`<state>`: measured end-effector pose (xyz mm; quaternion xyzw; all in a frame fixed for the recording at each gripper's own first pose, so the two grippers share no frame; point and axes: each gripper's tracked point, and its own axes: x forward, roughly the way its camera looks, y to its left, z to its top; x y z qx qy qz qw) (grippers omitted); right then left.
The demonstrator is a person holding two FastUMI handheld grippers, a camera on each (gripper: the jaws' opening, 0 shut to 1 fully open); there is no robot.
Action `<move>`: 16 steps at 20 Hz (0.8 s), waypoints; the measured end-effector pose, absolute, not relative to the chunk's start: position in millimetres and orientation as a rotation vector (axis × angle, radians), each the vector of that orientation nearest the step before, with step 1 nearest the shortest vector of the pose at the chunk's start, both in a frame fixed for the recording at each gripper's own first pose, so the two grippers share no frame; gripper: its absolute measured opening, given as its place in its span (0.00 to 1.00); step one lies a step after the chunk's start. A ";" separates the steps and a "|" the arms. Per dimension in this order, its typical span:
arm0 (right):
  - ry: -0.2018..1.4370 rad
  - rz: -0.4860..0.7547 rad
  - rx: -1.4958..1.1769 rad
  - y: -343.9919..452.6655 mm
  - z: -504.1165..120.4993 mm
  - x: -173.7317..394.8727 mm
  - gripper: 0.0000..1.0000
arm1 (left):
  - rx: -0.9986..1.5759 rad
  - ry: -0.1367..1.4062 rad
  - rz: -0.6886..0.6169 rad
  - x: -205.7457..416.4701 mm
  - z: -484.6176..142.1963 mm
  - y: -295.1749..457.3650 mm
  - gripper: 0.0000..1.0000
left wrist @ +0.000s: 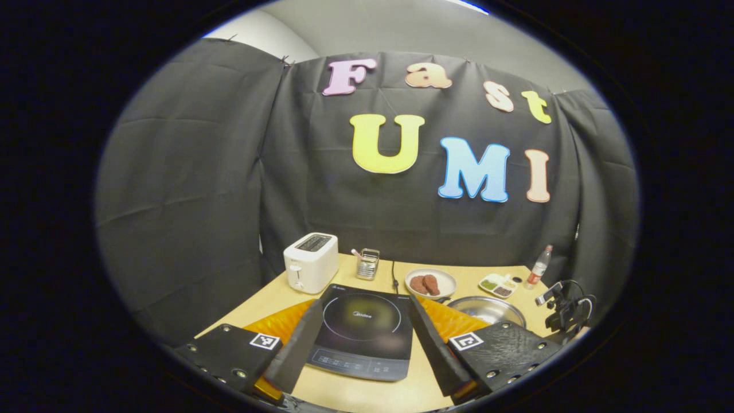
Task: First push the handle of the pot to place it horizontally, then grasp the pot with both hands and set it on the induction cooktop.
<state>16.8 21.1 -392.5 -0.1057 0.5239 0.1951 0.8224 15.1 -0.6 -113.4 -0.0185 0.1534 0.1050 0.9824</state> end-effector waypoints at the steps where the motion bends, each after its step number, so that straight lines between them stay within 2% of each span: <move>1: 1.111 0.410 -0.215 20.6 -391.5 18.5 0.03 | -0.041 0.311 0.208 15.9 -115.3 -2.9 0.89; 2: 1.110 0.398 -0.200 19.4 -392.1 19.0 0.05 | -0.042 0.313 0.204 16.9 -117.4 -4.1 0.91; 4: 1.109 0.362 -0.154 16.3 -391.8 26.1 0.02 | -0.042 0.316 0.198 19.4 -118.7 -6.9 0.91; 5: 1.108 0.342 -0.123 14.4 -390.0 30.9 0.06 | -0.041 0.316 0.196 20.6 -119.4 -7.9 0.91; 7: 1.091 0.312 -0.086 10.3 -385.0 42.4 0.02 | -0.039 0.316 0.196 20.2 -119.7 -7.3 0.89; 8: 1.083 0.305 -0.087 7.9 -384.5 46.9 0.02 | -0.040 0.317 0.198 20.5 -120.0 -6.0 0.91; 10: 1.067 0.304 -0.084 6.7 -380.8 58.6 0.03 | -0.050 0.319 0.203 20.0 -123.7 -6.9 0.89; 14: 1.069 0.280 -0.122 -3.5 -387.8 72.0 0.03 | -0.067 0.329 0.215 18.7 -129.4 -7.4 0.92; 16: 1.068 0.266 -0.122 -8.5 -390.6 78.4 0.02 | -0.068 0.331 0.223 17.7 -130.4 -6.0 0.89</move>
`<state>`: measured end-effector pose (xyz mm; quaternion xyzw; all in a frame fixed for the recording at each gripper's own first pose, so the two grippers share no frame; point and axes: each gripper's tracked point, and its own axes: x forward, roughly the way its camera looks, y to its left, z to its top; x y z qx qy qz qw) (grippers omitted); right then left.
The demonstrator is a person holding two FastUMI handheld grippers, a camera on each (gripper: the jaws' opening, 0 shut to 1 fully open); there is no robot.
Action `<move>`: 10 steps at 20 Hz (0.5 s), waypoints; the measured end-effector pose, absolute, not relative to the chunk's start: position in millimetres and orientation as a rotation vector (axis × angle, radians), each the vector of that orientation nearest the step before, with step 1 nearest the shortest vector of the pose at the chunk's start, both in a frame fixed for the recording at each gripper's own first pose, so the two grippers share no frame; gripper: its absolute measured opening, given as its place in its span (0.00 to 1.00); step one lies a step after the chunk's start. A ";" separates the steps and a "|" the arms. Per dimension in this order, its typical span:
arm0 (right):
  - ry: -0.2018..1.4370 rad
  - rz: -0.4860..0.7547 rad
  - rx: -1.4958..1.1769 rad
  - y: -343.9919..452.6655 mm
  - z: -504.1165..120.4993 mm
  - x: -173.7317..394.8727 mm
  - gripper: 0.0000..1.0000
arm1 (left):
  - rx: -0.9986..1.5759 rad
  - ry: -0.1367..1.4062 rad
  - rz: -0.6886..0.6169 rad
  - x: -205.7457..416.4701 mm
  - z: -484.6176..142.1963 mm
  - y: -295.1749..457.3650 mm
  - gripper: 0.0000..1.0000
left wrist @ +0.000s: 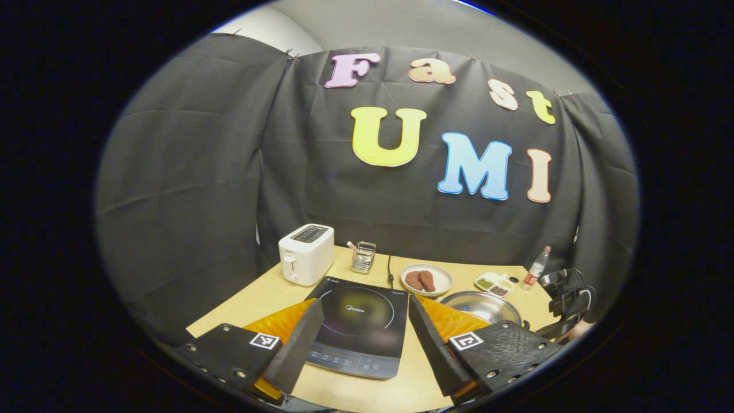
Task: First push the handle of the pot to place it horizontally, then grasp the pot with both hands and set it on the induction cooktop.
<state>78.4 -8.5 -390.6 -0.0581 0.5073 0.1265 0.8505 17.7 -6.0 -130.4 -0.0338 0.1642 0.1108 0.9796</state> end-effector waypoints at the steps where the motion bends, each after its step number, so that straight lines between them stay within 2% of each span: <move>1: 1.066 0.259 -0.125 -11.8 -391.6 81.2 0.03 | -0.067 0.331 0.229 17.4 -129.7 -5.8 0.89; 10: 1.057 0.198 -0.100 -43.0 -402.5 112.8 0.02 | -0.061 0.344 0.268 20.6 -134.5 -17.7 0.89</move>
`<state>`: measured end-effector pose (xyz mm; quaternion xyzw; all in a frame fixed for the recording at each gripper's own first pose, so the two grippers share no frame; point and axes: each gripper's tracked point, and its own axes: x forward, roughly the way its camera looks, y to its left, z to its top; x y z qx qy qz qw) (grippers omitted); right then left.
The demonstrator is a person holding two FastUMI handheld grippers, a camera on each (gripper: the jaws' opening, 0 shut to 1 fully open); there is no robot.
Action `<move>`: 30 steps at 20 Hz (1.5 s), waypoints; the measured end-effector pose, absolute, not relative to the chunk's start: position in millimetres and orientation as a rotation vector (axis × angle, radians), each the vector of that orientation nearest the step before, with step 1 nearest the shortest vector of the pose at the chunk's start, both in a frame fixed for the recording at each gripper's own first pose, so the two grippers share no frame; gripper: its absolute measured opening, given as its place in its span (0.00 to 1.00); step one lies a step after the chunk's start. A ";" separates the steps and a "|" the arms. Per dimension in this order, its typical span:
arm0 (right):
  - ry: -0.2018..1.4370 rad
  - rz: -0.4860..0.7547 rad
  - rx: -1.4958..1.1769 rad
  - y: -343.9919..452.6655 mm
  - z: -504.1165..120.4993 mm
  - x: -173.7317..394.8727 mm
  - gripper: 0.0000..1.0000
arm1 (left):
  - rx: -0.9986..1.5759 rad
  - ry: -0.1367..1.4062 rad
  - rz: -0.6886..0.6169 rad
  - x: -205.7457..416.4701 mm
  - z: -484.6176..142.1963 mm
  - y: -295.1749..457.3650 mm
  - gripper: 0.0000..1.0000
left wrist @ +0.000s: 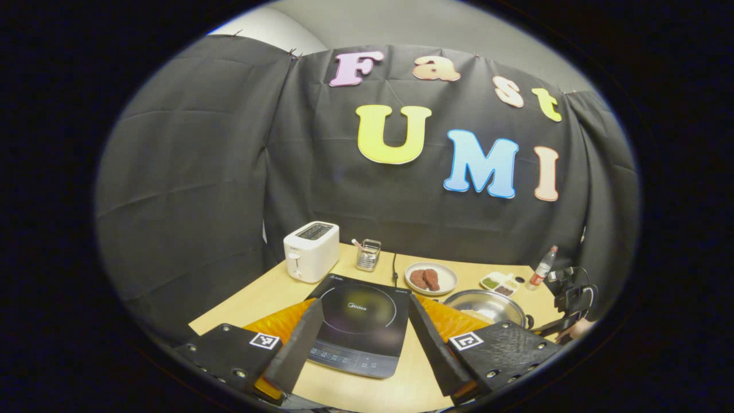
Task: First push the handle of the pot to place it horizontally, then grasp the pot with both hands and set it on the induction cooktop.
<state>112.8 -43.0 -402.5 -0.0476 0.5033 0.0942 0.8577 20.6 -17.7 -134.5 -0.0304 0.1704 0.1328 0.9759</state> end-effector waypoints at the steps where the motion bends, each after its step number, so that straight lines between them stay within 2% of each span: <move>1: 1.056 0.196 -0.089 -44.8 -403.1 116.2 0.02 | -0.060 0.345 0.271 22.8 -134.7 -21.3 0.91; 2: 1.056 0.196 -0.076 -46.7 -405.2 119.9 0.02 | -0.058 0.345 0.274 25.0 -134.2 -25.5 0.89; 5: 1.050 0.202 -0.053 -51.0 -406.3 131.9 0.02 | -0.053 0.345 0.286 28.6 -136.3 -36.6 0.91; 8: 1.042 0.214 -0.045 -55.5 -408.9 147.0 0.05 | -0.053 0.351 0.298 33.7 -138.7 -49.8 0.89; 10: 1.038 0.223 -0.033 -57.4 -409.9 155.2 0.02 | -0.050 0.355 0.310 36.3 -140.6 -57.0 0.89; 11: 1.035 0.231 -0.033 -58.4 -409.7 158.7 0.03 | -0.050 0.354 0.316 38.5 -141.2 -60.0 0.91; 12: 1.031 0.237 -0.034 -60.1 -410.0 162.3 0.05 | -0.051 0.353 0.322 39.3 -141.3 -63.6 0.89; 13: 1.030 0.242 -0.032 -60.3 -410.3 164.0 0.03 | -0.050 0.352 0.326 41.1 -141.0 -67.4 0.89; 15: 1.034 0.251 -0.023 -60.9 -410.7 164.3 0.05 | -0.042 0.354 0.332 44.7 -138.3 -72.8 0.89; 18: 1.019 0.253 -0.043 -66.2 -406.6 161.6 0.03 | -0.032 0.348 0.326 47.7 -136.5 -77.3 0.90; 23: 0.970 0.186 -0.025 -77.9 -384.0 151.6 0.02 | -0.011 0.325 0.272 50.3 -129.1 -75.3 0.89; 24: 0.948 0.165 -0.014 -81.4 -375.9 150.4 0.05 | -0.013 0.327 0.255 48.8 -131.1 -72.1 0.89; 26: 0.902 0.120 0.018 -86.5 -357.4 143.9 0.03 | -0.029 0.331 0.218 46.0 -138.0 -67.4 0.89; 28: 0.870 0.071 0.062 -90.5 -338.7 133.4 0.05 | -0.046 0.332 0.182 45.4 -142.8 -60.1 0.92; 30: 0.830 0.034 0.105 -92.4 -318.2 120.7 0.03 | -0.049 0.321 0.148 43.3 -142.7 -50.1 0.89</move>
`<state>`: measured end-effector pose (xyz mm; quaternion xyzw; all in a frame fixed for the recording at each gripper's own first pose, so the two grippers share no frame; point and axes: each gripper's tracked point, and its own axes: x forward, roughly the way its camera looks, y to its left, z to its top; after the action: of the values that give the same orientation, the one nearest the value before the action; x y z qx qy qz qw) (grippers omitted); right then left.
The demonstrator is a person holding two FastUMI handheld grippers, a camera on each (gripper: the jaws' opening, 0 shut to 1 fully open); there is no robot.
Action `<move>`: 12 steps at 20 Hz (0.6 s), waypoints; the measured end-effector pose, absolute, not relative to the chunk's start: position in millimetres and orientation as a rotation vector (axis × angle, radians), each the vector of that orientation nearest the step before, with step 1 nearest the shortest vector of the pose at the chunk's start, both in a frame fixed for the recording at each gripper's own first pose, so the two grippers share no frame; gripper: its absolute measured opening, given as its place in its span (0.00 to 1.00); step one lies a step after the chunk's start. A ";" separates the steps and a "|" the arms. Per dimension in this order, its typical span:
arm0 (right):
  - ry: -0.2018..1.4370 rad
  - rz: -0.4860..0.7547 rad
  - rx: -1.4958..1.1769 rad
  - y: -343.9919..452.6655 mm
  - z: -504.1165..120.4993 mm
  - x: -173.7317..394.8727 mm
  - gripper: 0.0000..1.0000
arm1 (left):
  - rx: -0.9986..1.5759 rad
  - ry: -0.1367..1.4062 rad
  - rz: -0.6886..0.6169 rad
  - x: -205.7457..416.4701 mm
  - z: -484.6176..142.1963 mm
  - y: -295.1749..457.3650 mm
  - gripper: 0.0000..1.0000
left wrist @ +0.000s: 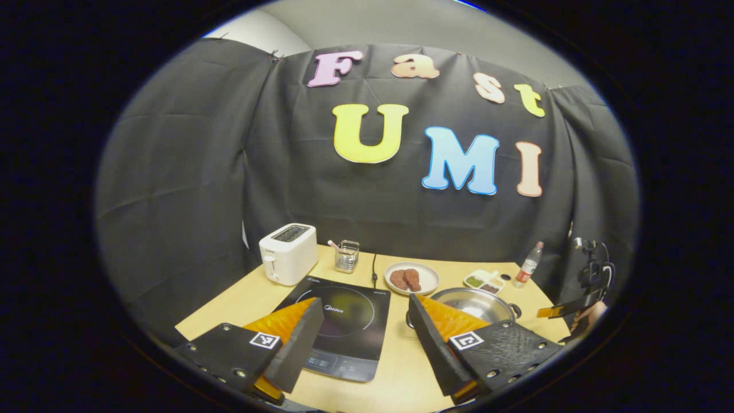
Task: First push the handle of the pot to place it horizontally, then grasp the pot with both hands and set it on the induction cooktop.
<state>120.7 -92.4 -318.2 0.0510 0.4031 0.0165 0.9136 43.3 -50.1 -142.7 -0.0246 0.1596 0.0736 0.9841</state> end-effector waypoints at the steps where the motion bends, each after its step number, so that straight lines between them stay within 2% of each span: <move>1: 0.809 0.021 0.126 -91.0 -307.7 115.0 0.04 | -0.047 0.314 0.127 42.5 -142.2 -45.7 0.89; 3: 0.769 -0.012 0.160 -89.5 -290.3 104.7 0.07 | -0.037 0.315 0.080 41.3 -146.6 -38.7 0.89; 4: 0.749 -0.021 0.180 -86.7 -279.5 98.7 0.04 | -0.036 0.323 0.055 42.3 -151.9 -36.7 0.89; 5: 0.732 -0.032 0.199 -83.9 -272.0 94.5 0.13 | -0.042 0.334 0.030 44.1 -156.8 -35.7 0.89; 7: 0.707 -0.037 0.227 -77.7 -258.4 86.3 0.39 | -0.065 0.360 -0.022 49.6 -167.8 -38.8 0.91; 8: 0.699 -0.034 0.232 -74.4 -253.0 83.9 0.46 | -0.074 0.371 -0.046 54.6 -174.7 -43.0 0.92; 9: 0.692 -0.021 0.234 -70.8 -248.5 81.6 0.58 | -0.080 0.383 -0.065 60.9 -179.6 -47.2 0.89; 12: 0.683 0.000 0.220 -66.0 -244.1 86.9 0.88 | -0.084 0.427 -0.117 78.6 -196.0 -65.7 0.94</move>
<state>86.9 -66.0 -244.1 0.1078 0.3343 0.0001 0.9363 78.6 -65.7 -196.0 -0.0417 0.2117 -0.0578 0.9747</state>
